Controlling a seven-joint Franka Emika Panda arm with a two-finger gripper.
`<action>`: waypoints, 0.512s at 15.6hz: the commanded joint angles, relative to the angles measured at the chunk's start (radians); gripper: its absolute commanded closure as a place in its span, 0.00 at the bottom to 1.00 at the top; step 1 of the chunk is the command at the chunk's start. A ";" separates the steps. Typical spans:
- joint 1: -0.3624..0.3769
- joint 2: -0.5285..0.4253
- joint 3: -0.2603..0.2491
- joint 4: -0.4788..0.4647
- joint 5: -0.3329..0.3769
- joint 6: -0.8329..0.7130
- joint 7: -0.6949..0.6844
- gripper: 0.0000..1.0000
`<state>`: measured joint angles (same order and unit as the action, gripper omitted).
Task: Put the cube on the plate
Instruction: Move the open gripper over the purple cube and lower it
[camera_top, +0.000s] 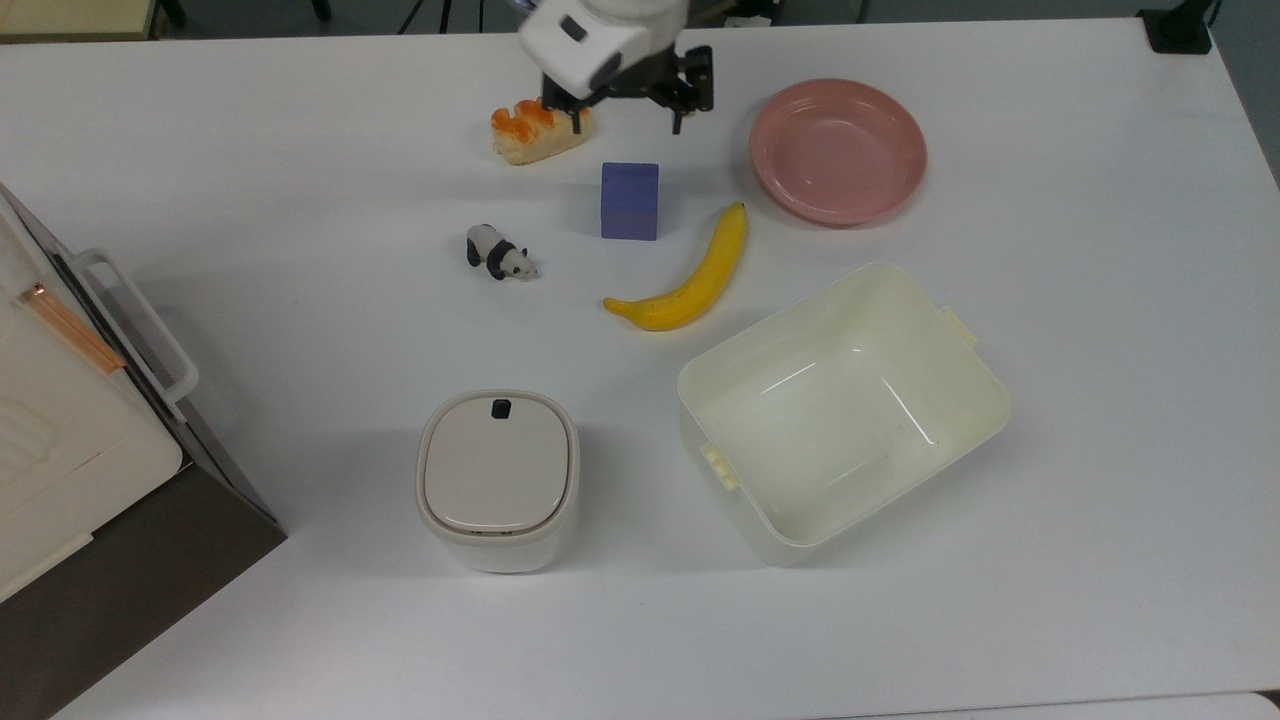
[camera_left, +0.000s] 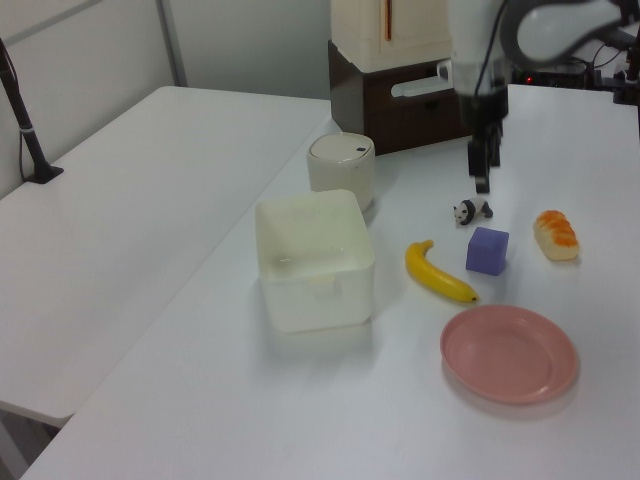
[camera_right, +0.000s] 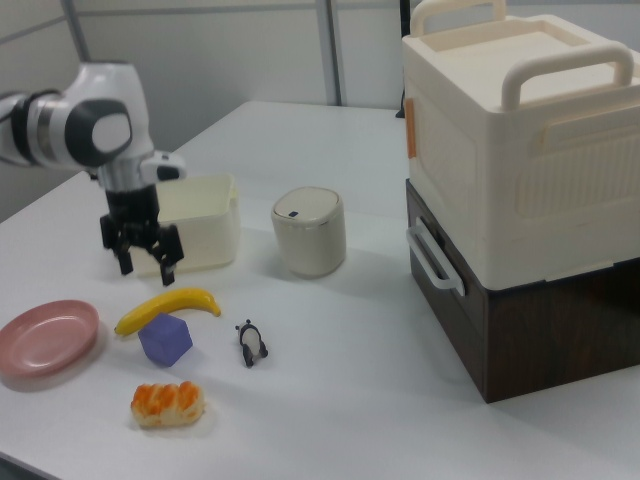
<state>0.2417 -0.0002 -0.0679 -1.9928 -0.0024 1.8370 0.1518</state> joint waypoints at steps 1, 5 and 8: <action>0.028 -0.041 0.002 -0.138 0.004 0.122 0.049 0.00; 0.051 -0.026 0.003 -0.173 0.002 0.159 0.049 0.00; 0.039 -0.001 0.003 -0.179 0.002 0.177 0.083 0.00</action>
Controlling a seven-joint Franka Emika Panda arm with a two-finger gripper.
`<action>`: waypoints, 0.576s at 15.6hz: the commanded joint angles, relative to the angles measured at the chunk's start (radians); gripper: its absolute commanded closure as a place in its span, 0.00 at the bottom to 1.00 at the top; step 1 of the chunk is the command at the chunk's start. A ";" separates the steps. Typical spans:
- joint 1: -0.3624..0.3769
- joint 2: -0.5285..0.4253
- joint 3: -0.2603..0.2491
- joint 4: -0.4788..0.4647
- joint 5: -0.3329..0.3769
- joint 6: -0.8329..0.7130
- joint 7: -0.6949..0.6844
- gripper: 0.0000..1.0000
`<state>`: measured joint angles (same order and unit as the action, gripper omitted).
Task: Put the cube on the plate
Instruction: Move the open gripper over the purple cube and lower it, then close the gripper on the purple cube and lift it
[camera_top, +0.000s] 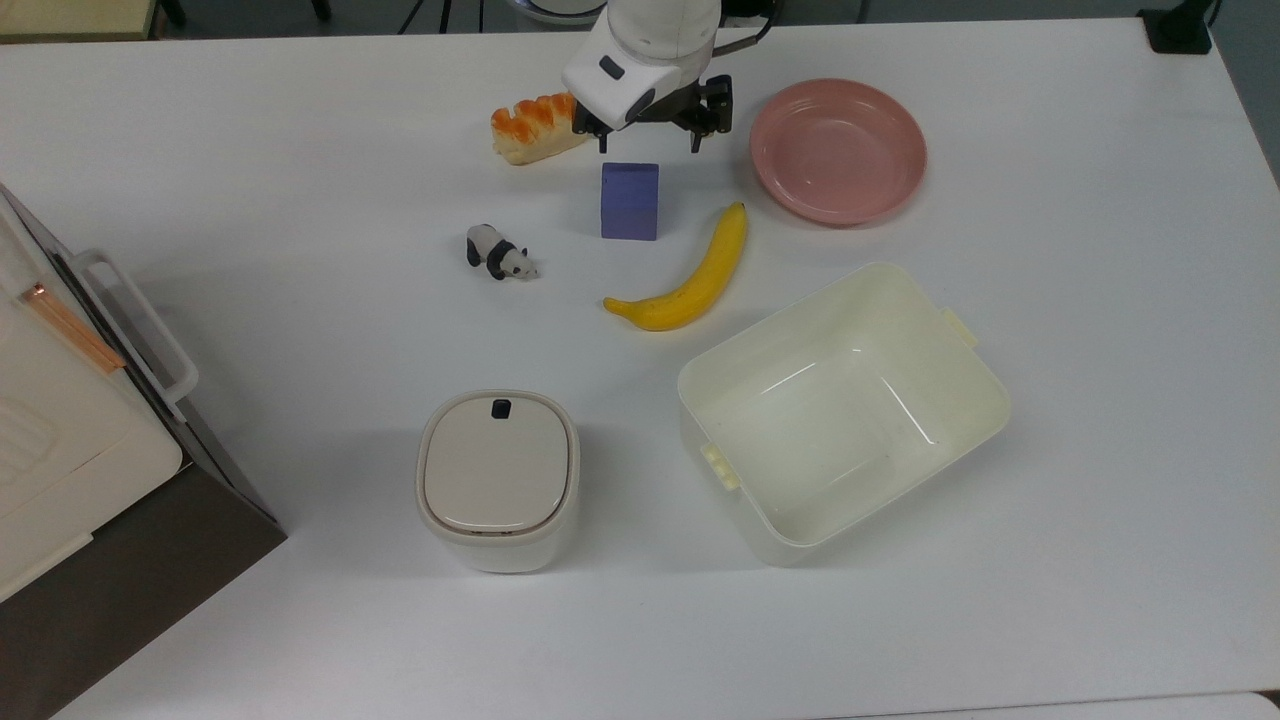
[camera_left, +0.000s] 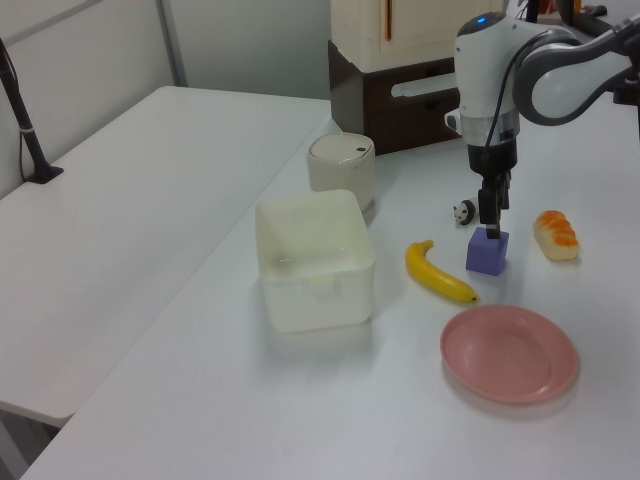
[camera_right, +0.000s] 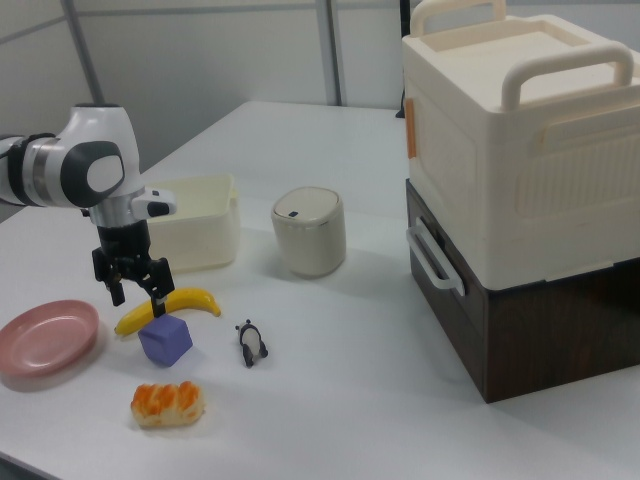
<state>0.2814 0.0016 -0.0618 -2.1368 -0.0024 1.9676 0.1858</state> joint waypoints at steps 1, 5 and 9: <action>-0.002 0.015 -0.003 -0.037 0.001 0.069 0.081 0.00; -0.024 0.061 -0.003 -0.038 0.001 0.134 0.122 0.00; -0.036 0.119 -0.003 -0.035 -0.007 0.148 0.112 0.00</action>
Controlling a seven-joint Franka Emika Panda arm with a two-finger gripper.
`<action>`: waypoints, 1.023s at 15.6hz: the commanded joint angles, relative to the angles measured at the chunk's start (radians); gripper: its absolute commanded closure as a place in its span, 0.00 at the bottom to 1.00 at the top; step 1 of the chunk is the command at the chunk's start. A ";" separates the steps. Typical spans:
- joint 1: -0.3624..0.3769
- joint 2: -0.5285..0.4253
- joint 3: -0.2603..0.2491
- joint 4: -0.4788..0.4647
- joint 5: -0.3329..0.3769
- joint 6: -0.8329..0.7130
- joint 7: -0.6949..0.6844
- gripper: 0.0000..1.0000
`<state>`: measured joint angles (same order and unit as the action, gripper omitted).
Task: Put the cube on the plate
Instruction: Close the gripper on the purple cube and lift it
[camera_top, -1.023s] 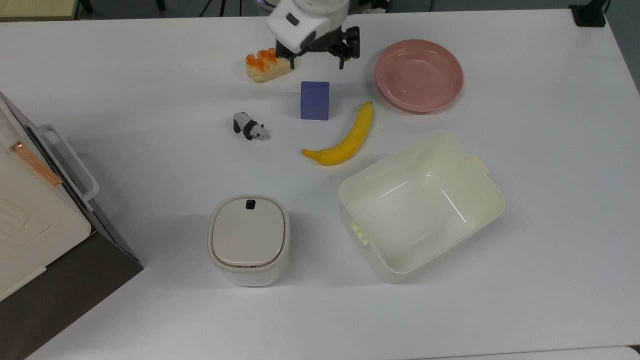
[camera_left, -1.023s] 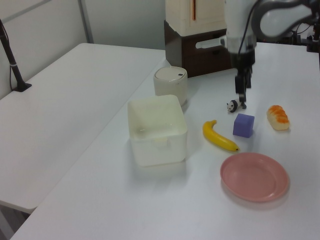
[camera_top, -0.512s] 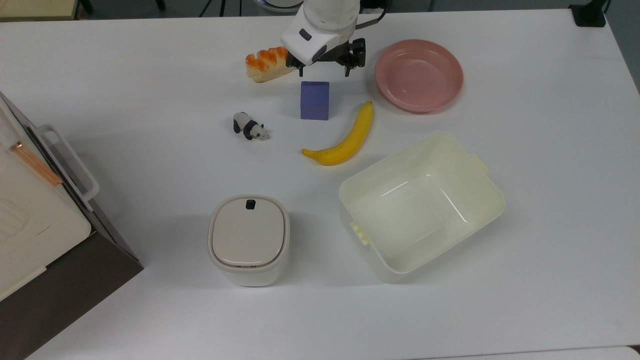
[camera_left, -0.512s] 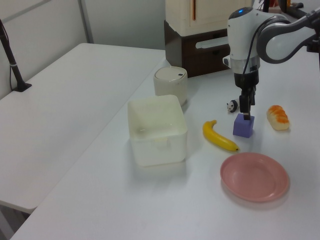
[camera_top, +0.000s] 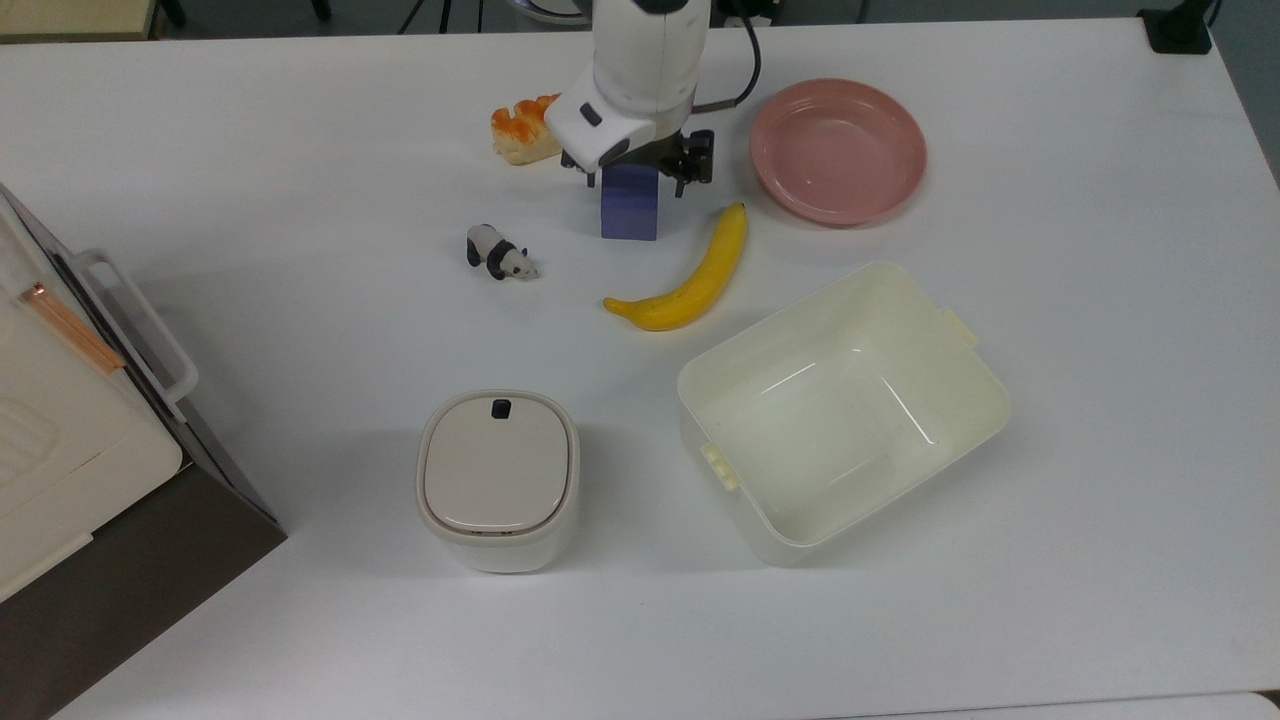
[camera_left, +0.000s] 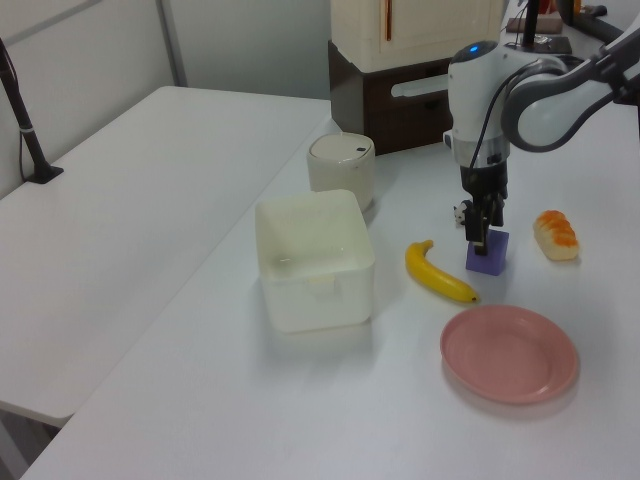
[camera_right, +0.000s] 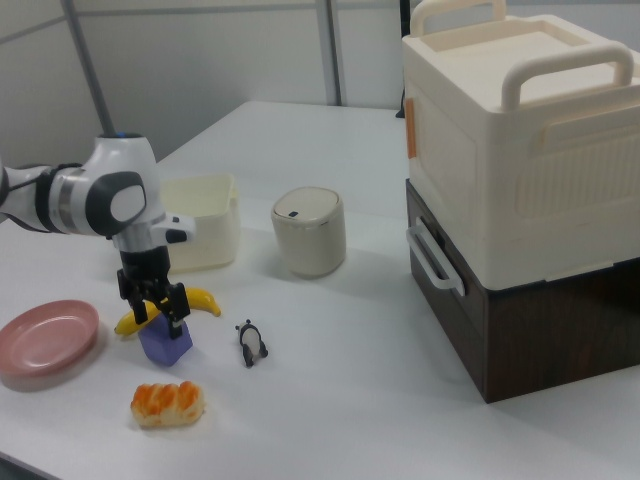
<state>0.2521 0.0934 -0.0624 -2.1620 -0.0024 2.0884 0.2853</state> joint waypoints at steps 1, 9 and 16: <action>-0.011 0.041 -0.002 -0.009 -0.014 0.027 0.011 0.00; -0.010 0.035 -0.002 0.011 -0.021 0.013 0.011 0.84; 0.145 0.003 0.003 0.063 -0.077 -0.060 0.011 0.82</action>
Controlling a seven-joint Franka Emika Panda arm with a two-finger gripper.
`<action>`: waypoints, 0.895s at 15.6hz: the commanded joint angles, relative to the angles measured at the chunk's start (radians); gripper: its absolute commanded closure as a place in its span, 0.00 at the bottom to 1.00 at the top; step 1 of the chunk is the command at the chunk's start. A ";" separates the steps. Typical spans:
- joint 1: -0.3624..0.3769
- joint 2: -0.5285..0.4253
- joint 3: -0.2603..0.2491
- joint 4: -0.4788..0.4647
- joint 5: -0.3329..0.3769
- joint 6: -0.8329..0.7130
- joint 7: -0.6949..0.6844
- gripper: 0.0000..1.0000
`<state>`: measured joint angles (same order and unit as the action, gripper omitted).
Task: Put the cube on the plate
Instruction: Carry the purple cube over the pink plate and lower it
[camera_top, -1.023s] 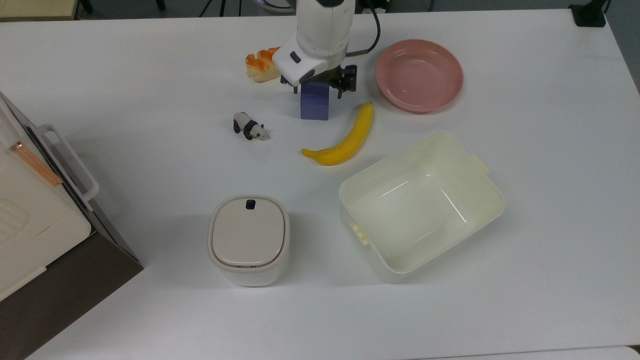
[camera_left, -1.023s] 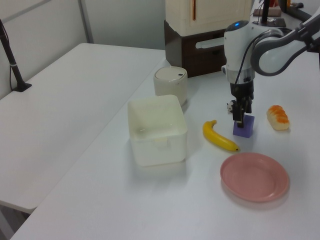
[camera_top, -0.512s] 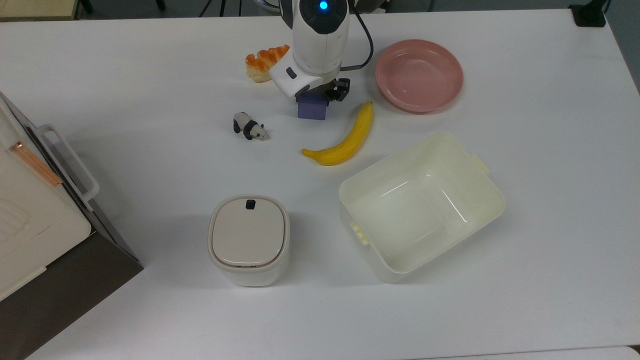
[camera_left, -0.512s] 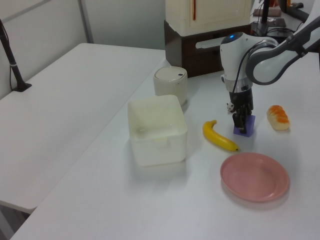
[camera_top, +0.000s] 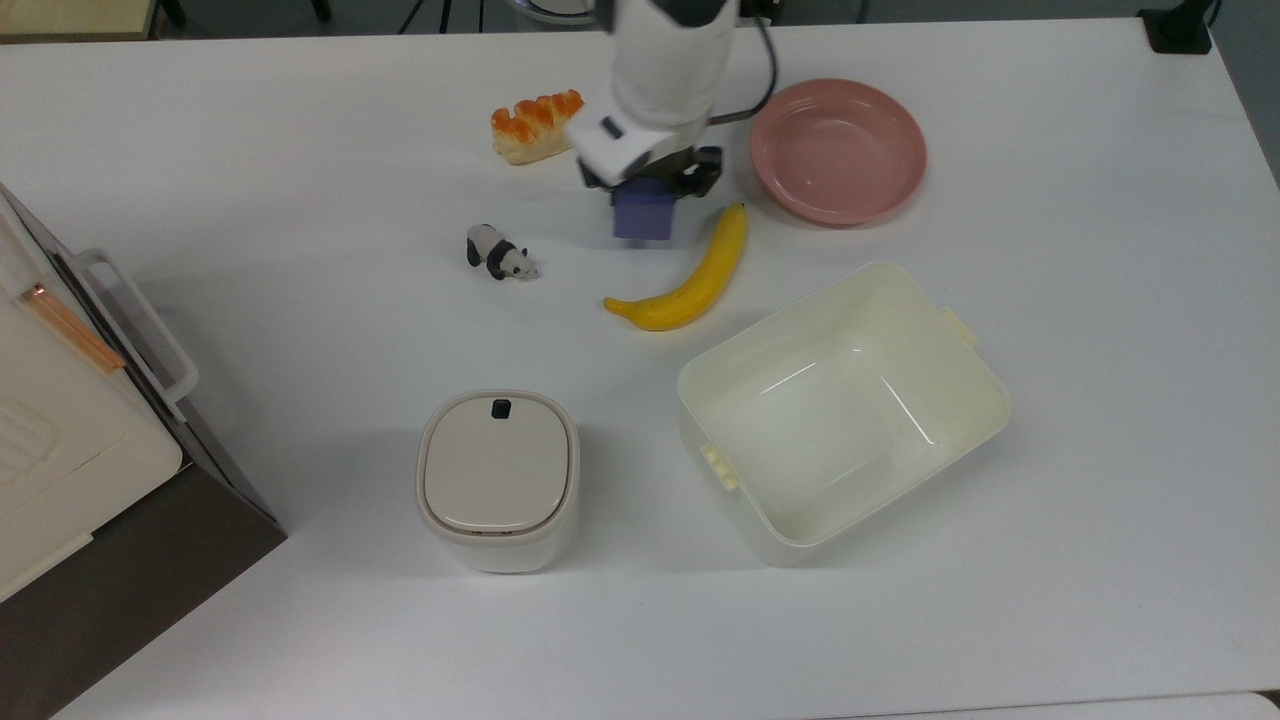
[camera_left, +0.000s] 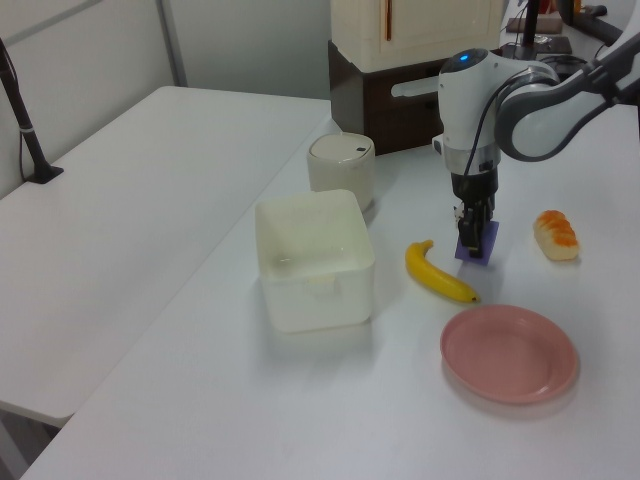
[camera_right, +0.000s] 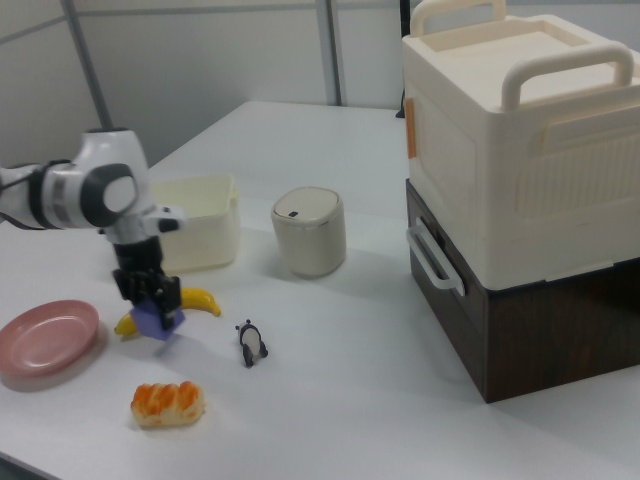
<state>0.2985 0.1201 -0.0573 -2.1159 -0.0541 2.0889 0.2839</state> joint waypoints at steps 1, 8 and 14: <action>0.132 -0.023 -0.003 0.022 -0.027 -0.075 0.012 0.82; 0.349 -0.008 -0.003 0.030 -0.021 -0.101 0.020 0.64; 0.413 0.029 -0.003 0.062 -0.013 -0.093 0.018 0.00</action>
<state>0.6926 0.1250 -0.0488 -2.0856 -0.0623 2.0133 0.2929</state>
